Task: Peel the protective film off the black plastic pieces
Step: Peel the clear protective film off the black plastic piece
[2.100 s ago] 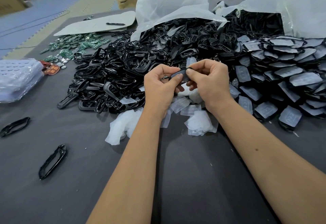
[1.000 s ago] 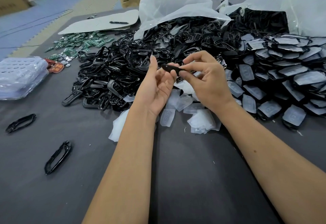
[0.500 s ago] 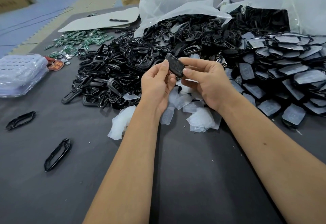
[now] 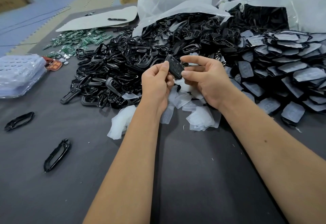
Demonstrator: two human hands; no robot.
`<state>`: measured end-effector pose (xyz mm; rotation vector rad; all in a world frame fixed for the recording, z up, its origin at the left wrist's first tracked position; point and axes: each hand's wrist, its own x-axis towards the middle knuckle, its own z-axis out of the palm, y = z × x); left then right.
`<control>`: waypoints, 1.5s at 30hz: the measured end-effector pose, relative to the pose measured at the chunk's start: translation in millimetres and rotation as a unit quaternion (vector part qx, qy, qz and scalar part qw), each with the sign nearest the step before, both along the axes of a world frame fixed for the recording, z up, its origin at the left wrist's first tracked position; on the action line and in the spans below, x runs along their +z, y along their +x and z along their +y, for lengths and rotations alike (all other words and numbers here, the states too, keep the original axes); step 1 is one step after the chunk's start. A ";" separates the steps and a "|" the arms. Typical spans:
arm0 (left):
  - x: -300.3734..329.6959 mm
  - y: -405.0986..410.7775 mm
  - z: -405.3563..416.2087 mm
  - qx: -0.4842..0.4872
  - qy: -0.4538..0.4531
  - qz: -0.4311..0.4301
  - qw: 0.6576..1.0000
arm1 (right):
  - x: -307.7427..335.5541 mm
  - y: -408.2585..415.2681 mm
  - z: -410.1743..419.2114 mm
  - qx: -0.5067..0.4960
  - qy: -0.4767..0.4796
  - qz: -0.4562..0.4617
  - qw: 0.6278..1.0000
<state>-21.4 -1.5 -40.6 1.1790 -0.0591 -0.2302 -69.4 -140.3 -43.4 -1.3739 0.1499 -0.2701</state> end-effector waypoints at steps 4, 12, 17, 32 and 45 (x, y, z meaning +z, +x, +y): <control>0.2 -1.1 0.4 0.000 0.012 -0.005 1.000 | 2.3 -0.6 -0.5 0.025 0.040 -0.001 0.999; -1.1 0.1 3.4 -0.005 0.004 -0.041 0.999 | 13.9 -6.0 -0.6 -0.050 -0.149 -0.053 0.986; -2.8 -8.2 -6.5 0.045 0.087 -0.148 0.984 | 24.3 -15.7 -9.4 -0.136 -0.394 -0.099 0.904; 35.1 -52.9 -157.7 -0.014 0.419 -0.382 0.824 | 58.1 -76.7 -122.6 -0.354 -0.580 -0.032 0.733; 15.6 -48.0 -153.8 0.024 0.416 -0.416 0.808 | 65.7 -75.1 -134.2 -0.368 -0.573 0.032 0.732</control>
